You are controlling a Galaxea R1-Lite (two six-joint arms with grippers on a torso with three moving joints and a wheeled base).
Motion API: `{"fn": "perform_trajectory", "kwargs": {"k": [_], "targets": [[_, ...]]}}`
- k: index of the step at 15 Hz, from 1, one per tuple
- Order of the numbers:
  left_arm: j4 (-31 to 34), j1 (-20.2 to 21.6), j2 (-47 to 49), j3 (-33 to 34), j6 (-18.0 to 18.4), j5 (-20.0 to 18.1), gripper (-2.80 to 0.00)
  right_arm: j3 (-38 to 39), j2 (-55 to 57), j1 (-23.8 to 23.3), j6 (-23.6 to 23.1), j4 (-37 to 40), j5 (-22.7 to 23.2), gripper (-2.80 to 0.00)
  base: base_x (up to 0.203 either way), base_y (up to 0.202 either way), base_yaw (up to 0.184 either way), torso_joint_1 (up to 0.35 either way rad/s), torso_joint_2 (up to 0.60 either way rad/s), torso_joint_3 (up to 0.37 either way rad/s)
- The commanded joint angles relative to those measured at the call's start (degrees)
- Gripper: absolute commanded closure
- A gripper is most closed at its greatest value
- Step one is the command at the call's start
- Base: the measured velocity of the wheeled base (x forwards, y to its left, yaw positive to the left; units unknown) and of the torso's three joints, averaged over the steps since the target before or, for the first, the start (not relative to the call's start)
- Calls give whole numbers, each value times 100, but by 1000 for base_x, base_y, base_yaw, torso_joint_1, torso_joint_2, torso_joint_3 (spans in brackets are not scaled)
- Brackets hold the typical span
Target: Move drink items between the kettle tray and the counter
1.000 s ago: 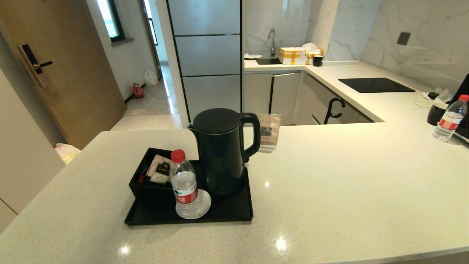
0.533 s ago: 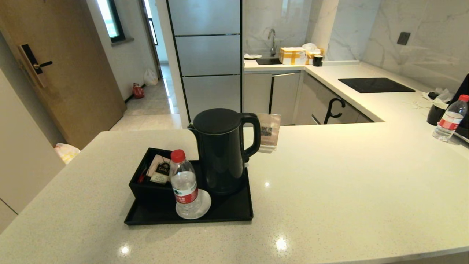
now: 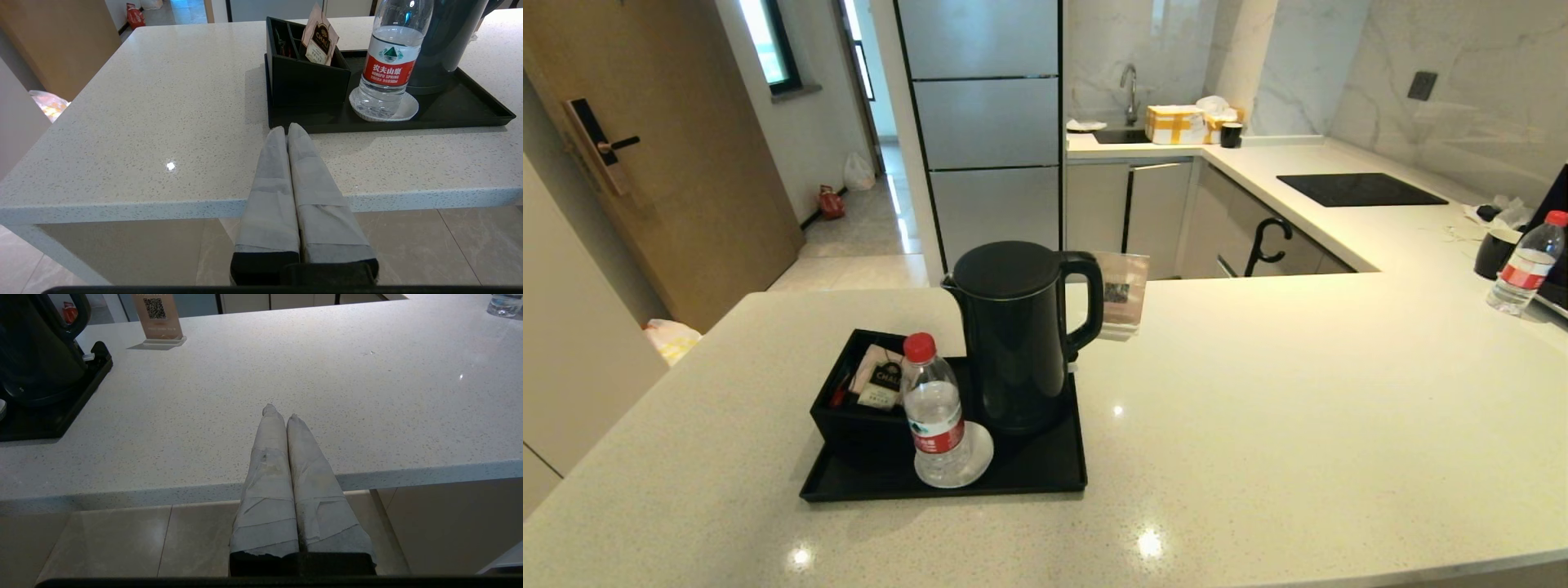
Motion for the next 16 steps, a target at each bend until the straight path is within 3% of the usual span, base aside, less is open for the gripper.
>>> {"fn": "perform_trajectory", "kwargs": {"k": [1, 16], "targets": [[-1, 2, -2, 0, 0, 1, 0, 0, 5, 0, -1, 0, -1, 0, 0, 0, 0, 0, 0, 0], [-1, 2, -2, 0, 0, 1, 0, 0, 5, 0, -1, 0, -1, 0, 0, 0, 0, 0, 0, 0]]}}
